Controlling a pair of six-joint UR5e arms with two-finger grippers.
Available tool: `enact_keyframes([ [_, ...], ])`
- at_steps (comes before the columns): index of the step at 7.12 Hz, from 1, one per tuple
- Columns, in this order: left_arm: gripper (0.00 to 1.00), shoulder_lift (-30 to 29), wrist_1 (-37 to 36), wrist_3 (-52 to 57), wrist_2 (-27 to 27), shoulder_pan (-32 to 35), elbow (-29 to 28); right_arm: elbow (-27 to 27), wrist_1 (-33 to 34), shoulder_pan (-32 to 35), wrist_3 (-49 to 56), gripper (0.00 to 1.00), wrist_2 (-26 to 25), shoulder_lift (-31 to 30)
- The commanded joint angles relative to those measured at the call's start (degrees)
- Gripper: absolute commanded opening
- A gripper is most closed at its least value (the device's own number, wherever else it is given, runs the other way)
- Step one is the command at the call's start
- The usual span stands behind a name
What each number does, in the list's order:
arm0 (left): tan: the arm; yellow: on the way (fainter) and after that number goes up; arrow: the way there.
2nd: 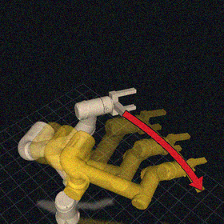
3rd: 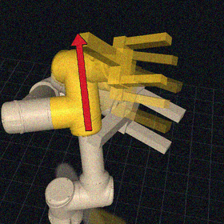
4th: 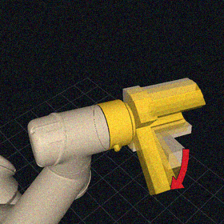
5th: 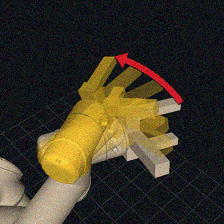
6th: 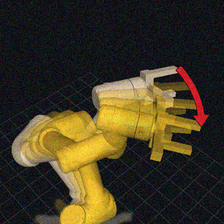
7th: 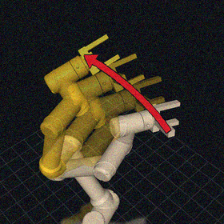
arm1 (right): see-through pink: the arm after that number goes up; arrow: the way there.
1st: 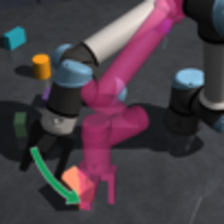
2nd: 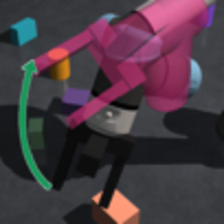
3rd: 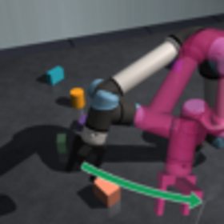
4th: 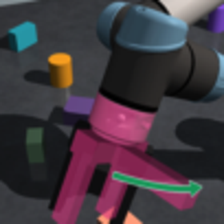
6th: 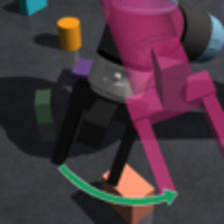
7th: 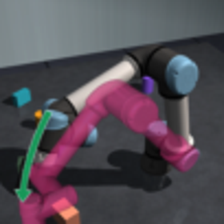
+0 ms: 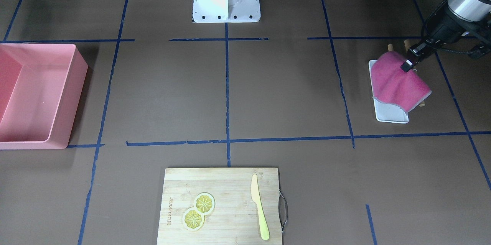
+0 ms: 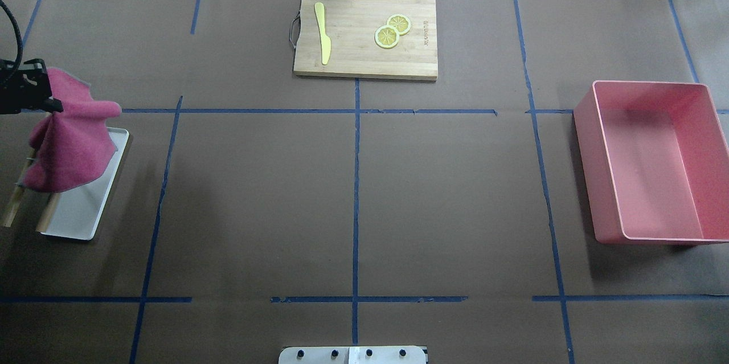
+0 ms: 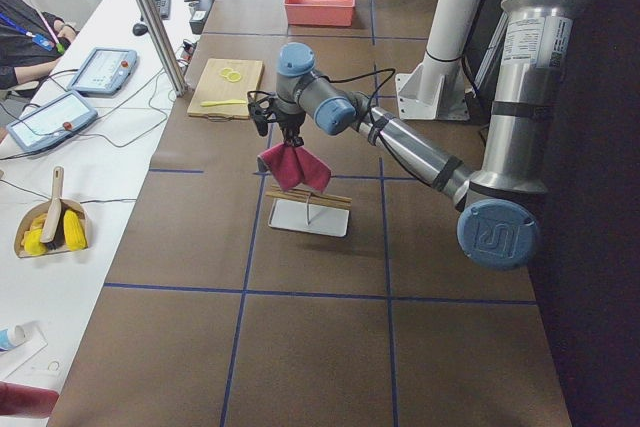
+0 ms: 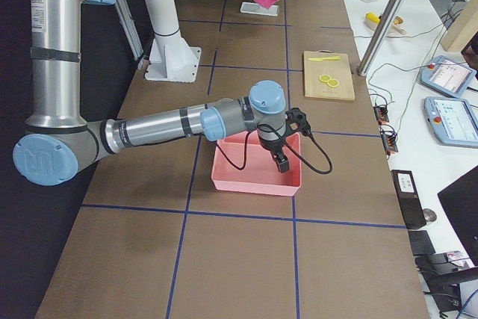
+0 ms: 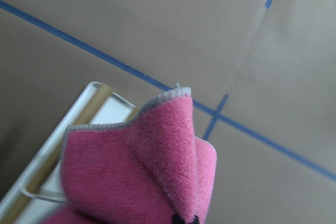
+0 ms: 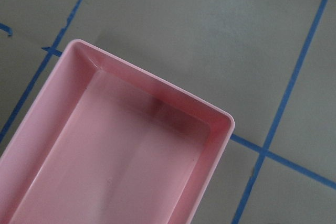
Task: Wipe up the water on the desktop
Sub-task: 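Lift the pink cloth off the tray with the left gripper while the right arm rises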
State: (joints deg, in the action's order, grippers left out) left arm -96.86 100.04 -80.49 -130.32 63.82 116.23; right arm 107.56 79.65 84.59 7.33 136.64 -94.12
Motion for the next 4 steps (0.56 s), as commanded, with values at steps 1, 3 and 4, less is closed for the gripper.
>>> enact_keyframes([
  [1,0.0,-7.3,-0.2,-18.7,0.1,-0.6,0.0,-0.1,-10.7,-4.8,0.7,0.99,1.0,1.3],
  [3,0.0,-12.8,-0.2,-32.6,0.1,-3.7,0.0,0.8,-14.8,-10.2,-0.9,0.99,1.0,4.7],
  [4,0.0,-15.4,-1.1,-38.3,0.1,-5.0,0.0,0.9,-19.7,-10.8,-2.8,0.99,1.1,4.7],
])
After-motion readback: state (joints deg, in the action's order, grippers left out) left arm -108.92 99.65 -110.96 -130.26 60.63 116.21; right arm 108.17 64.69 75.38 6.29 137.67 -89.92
